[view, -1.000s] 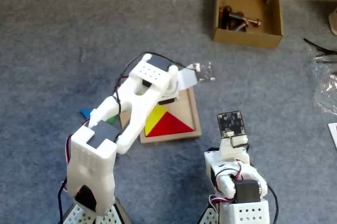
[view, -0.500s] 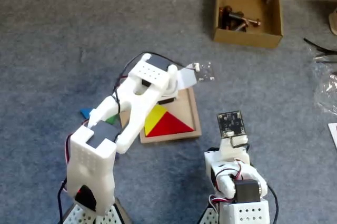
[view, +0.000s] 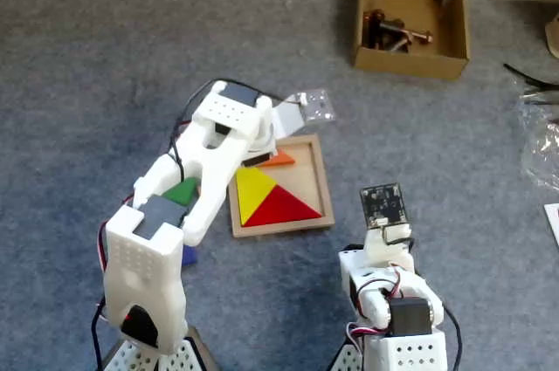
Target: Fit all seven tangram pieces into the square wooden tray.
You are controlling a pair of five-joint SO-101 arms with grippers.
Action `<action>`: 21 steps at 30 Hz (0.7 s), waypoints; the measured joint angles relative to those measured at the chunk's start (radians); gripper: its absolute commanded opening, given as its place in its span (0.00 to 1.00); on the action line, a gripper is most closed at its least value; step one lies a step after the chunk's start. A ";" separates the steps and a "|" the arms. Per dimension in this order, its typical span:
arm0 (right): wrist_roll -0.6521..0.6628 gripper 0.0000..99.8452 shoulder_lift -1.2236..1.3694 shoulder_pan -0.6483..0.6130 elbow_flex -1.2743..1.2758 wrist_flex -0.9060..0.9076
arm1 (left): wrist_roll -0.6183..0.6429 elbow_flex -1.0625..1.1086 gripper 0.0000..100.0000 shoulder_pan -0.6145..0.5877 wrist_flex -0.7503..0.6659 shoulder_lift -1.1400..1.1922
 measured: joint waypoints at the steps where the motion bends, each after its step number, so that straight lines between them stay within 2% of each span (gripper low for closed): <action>1: 0.000 0.01 0.000 0.000 0.000 0.000 | 0.000 0.000 0.02 0.000 0.003 0.000; 21: 0.000 0.01 0.000 0.000 0.000 0.000 | 0.002 -0.020 0.02 0.021 0.006 0.000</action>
